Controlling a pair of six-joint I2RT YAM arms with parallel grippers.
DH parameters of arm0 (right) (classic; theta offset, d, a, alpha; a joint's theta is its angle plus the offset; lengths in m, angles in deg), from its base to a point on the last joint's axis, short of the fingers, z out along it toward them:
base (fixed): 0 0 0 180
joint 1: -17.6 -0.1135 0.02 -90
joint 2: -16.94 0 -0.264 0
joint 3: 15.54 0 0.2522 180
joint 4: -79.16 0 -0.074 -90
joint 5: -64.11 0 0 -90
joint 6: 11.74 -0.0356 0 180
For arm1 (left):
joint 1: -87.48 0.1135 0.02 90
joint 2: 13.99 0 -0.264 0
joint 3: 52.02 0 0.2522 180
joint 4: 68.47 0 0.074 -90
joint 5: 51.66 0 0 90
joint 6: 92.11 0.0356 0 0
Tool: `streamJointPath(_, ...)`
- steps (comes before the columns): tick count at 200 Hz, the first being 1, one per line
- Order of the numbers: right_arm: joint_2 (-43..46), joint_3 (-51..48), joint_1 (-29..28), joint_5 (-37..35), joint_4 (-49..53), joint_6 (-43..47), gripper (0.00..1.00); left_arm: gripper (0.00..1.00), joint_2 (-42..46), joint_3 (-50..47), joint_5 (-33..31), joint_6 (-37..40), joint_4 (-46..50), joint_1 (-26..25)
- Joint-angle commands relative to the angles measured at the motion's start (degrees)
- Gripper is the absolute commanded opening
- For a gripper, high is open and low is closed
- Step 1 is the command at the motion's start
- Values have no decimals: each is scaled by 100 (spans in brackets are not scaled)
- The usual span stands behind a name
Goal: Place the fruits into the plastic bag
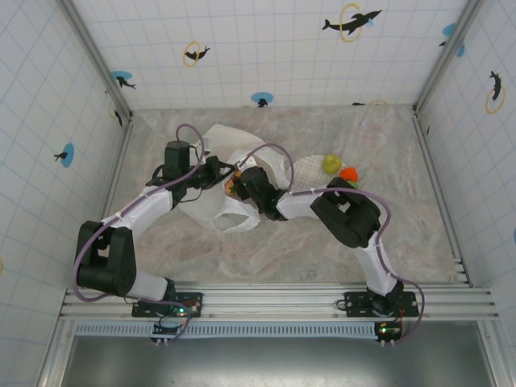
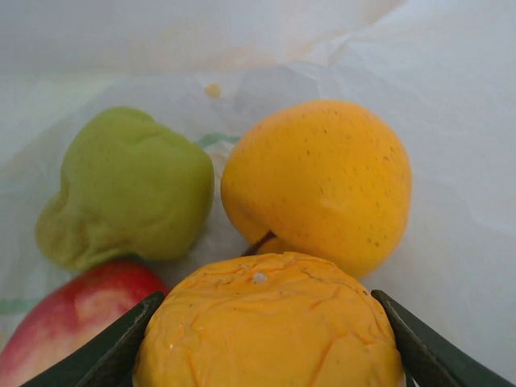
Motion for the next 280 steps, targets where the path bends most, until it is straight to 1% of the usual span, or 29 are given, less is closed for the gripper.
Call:
streamJointPath(1, -282, 406, -18, -129, -339, -346, 58, 0, 34, 41, 59, -2, 10, 34)
streamJointPath(56, -686, 816, -15, -159, -671, -862, 59, 0, 38, 40, 70, -10, 1, 42)
streamJointPath(74, -909, 913, -2, -63, -850, -935, 62, 0, 47, 35, 69, -11, 3, 39)
streamJointPath(102, -937, 955, 23, -56, -742, -866, 68, 0, 54, 40, 73, -12, 6, 34)
streamJointPath(130, -765, 605, 126, 12, -762, -780, 73, 0, 69, 49, 72, -11, 9, 39)
streamJointPath(137, -564, 514, 152, 100, -768, -753, 75, 0, 70, 38, 75, -15, 9, 37)
streamJointPath(168, -221, 112, 244, 466, -748, -649, 84, 0, 78, 40, 75, -17, 10, 38)
streamJointPath(195, 65, -174, 302, 678, -740, -618, 88, 0, 78, 36, 66, -10, 19, 40)
streamJointPath(223, 414, -510, 325, 856, -702, -494, 90, 0, 78, 40, 57, -7, 27, 38)
streamJointPath(280, 1157, -1232, 316, 1523, -378, -169, 89, 0, 61, 40, 49, -1, 36, 39)
